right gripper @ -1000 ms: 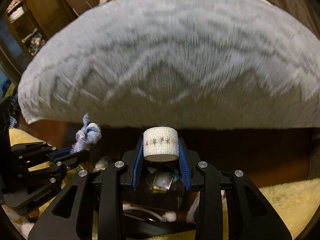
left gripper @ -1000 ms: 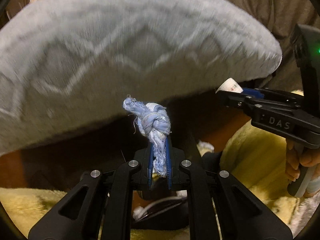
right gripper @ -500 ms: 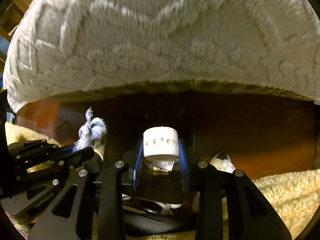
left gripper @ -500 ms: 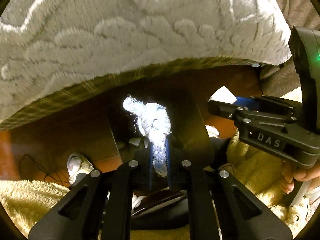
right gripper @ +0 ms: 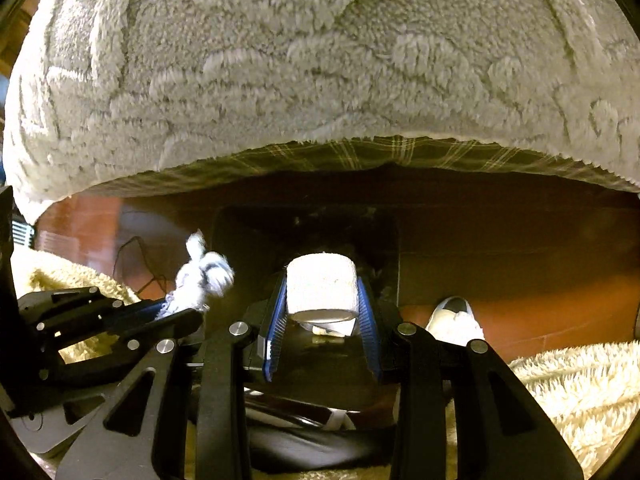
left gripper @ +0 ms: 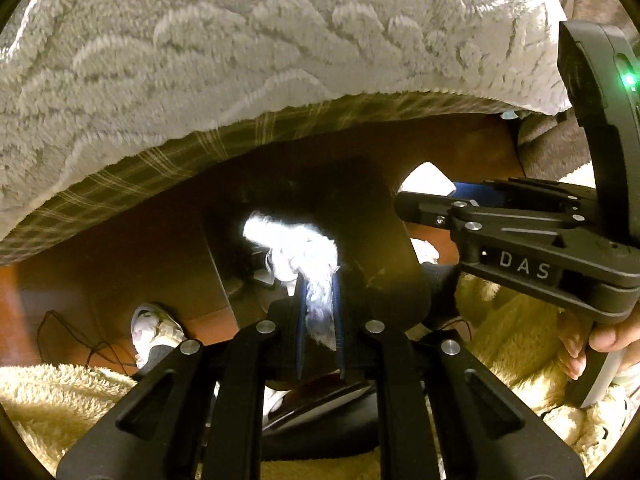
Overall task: Collect trash
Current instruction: 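Open both grippers to drop the jar and cloth into the bin, then raise both open grippers back over the remaining items, then grasp the yarn toy with the right gripper while the left grasps the black spool, then carry the yarn toy and black spool down past the bed edge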
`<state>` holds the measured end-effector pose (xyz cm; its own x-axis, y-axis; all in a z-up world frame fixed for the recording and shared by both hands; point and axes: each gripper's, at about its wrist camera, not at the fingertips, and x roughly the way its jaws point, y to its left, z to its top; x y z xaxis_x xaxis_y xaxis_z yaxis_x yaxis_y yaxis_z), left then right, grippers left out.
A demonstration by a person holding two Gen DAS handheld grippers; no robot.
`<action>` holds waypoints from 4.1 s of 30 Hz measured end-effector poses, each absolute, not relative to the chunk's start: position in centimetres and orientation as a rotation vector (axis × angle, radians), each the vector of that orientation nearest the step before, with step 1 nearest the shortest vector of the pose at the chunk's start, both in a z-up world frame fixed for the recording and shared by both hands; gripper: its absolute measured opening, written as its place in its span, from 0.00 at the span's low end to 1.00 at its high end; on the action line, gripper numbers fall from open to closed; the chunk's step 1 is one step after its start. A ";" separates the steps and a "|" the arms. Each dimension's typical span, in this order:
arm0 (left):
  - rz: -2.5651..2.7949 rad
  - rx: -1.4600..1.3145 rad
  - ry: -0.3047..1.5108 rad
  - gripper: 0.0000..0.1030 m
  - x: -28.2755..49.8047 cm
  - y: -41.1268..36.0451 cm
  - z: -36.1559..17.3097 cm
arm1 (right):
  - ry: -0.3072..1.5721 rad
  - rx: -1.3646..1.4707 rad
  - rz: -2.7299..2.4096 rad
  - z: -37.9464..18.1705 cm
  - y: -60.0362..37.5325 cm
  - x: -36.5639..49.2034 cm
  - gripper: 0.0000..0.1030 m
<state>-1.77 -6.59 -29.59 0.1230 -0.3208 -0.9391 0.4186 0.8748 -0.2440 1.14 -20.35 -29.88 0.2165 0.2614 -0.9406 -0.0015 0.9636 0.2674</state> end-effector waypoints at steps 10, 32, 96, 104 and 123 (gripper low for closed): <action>-0.516 0.093 1.321 0.24 -1.8 -6.1 -28.7 | 1.330 0.268 0.166 -28.6 -22.6 1.8 0.52; -0.455 0.052 1.046 0.77 2.7 -2.3 -14.2 | 1.021 0.170 0.076 -12.2 -27.9 5.3 0.93; -0.324 0.129 0.875 0.82 33.3 -15.3 -9.1 | 0.873 0.282 -0.070 -8.4 -33.5 32.0 0.24; -0.289 0.083 0.946 0.53 35.9 -15.7 -11.0 | 0.875 0.272 -0.058 -8.3 -34.2 31.4 0.24; -0.339 0.171 0.786 0.51 22.9 -8.9 -3.0 | 0.801 0.153 0.087 -2.9 -29.2 21.5 0.24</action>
<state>22.88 -8.89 -2.95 0.6562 -0.2349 -0.7171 0.3610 0.9322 0.0250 21.54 -29.24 -2.91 0.6931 0.1352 -0.7081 -0.0191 0.9853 0.1695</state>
